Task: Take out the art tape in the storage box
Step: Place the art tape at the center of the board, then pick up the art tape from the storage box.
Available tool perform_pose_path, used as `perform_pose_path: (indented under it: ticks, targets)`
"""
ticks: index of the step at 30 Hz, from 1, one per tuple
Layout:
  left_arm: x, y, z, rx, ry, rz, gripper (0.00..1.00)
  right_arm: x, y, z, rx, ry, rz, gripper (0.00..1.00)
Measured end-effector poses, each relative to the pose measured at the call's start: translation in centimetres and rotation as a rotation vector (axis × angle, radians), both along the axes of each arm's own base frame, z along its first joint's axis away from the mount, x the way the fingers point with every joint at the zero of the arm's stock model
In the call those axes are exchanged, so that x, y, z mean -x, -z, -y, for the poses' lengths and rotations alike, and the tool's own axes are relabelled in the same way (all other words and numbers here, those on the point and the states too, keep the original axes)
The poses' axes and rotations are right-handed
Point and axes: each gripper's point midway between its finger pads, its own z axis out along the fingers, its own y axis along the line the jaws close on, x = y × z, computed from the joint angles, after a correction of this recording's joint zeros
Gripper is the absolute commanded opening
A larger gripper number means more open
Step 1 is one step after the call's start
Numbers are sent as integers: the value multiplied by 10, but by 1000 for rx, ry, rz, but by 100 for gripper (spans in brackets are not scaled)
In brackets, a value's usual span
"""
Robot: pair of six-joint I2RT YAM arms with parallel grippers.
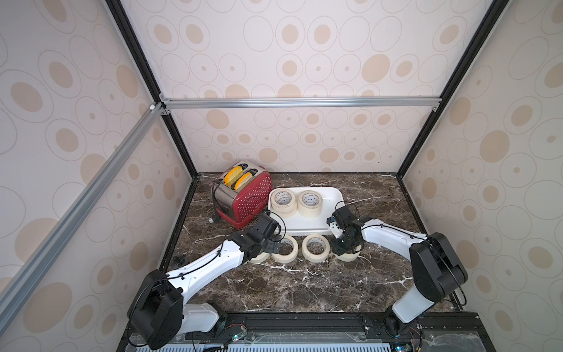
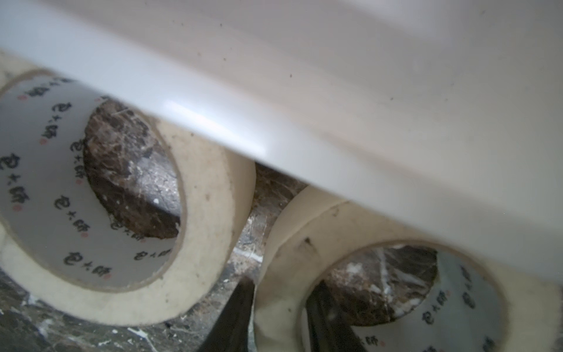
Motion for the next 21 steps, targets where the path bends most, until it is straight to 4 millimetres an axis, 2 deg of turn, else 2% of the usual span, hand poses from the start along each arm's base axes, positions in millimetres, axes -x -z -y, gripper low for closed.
perform_pose_path:
  ticks: [6, 14, 21]
  targets:
    - [-7, -12, 6, 19, 4, 22, 99, 0, -8, 2, 2, 1, 20, 42]
    - [-27, -36, 18, 30, 26, 69, 99, 0, -46, 8, -24, -5, 116, 50]
    - [-52, -36, 21, 34, 22, 48, 99, 2, -80, 11, -68, -19, 208, 63]
